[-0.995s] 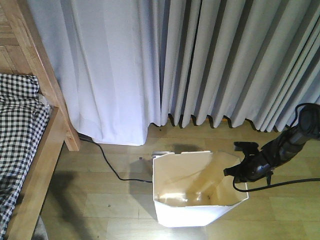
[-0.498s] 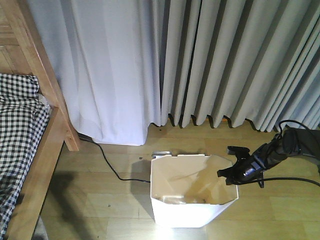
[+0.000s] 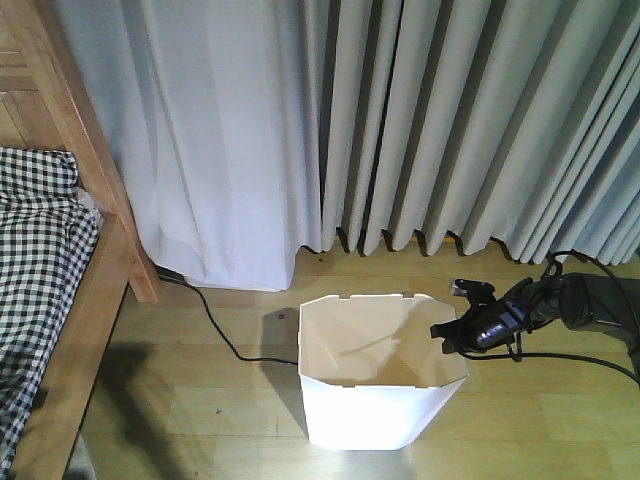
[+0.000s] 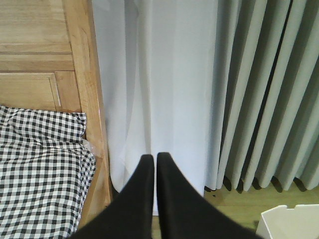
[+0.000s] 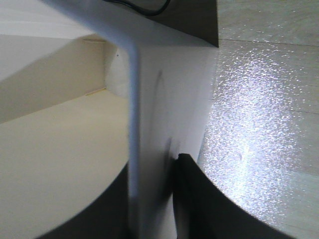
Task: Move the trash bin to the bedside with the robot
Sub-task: 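Lower the bin to the floor with the right gripper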
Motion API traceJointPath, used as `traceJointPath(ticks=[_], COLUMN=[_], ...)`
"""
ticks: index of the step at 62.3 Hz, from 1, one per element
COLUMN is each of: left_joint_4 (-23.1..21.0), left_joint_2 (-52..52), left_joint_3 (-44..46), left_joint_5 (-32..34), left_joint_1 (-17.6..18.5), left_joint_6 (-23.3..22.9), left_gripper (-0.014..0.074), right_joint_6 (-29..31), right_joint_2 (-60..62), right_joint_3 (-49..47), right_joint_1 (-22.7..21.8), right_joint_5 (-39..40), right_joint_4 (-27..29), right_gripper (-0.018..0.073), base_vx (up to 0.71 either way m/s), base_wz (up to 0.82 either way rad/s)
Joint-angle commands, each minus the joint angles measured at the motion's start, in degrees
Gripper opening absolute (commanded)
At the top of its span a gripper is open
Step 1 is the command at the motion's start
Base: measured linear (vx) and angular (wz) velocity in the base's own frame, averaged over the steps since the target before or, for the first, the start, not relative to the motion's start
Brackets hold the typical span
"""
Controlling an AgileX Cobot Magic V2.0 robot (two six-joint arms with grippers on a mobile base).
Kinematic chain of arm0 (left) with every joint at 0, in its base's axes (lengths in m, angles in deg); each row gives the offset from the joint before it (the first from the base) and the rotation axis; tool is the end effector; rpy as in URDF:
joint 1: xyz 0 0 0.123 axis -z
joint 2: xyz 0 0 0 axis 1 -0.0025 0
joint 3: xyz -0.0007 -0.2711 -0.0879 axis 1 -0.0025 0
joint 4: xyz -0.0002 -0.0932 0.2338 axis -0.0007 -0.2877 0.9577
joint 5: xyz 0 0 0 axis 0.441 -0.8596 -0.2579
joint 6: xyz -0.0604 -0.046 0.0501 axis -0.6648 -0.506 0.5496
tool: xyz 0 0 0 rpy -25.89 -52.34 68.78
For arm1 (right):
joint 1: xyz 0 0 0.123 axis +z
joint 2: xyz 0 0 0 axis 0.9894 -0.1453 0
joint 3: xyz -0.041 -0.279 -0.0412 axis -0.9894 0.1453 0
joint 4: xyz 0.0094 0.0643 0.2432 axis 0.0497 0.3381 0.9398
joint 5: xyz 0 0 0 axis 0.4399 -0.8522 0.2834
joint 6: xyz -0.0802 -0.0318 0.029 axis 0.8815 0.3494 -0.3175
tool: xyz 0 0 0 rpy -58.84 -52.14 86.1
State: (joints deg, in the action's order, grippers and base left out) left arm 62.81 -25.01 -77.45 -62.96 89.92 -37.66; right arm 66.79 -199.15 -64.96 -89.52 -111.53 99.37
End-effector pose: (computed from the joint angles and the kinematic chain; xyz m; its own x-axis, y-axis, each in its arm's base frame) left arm 0.0548 -0.0004 0.1811 -0.1901 -0.0331 -0.9812 -0.0013 0.9994 -0.0335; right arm 0.4145 -0.0263 -0.2322 -0.9910 -0.0459 -0.1258 -0.0841 0.9444 0.3178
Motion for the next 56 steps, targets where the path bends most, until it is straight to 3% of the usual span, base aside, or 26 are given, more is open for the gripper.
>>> traceJointPath(ticks=[1, 29, 56], left_joint_4=[-0.18, -0.18, -0.18], left_joint_2=[0.82, 0.82, 0.82], left_joint_3=[-1.07, -1.07, -1.07], left_joint_5=[3.98, 3.98, 3.98], left_joint_1=[0.11, 0.11, 0.11], left_joint_6=[-0.25, -0.25, -0.25], left_gripper=[-0.0006, -0.0006, -0.0006], right_joint_6=[-1.76, -1.74, -1.34], right_joint_2=[2.12, 2.25, 4.87], right_joint_3=[-1.78, -2.40, -2.05], right_joint_1=[0.06, 0.00, -0.09], right_joint_5=[-5.22, -4.38, -3.62], right_joint_4=[-0.44, -1.70, -1.81], right_gripper=[0.0181, 0.0515, 0.0518], base_vx=[0.00, 0.00, 0.00], base_wz=[0.00, 0.00, 0.00])
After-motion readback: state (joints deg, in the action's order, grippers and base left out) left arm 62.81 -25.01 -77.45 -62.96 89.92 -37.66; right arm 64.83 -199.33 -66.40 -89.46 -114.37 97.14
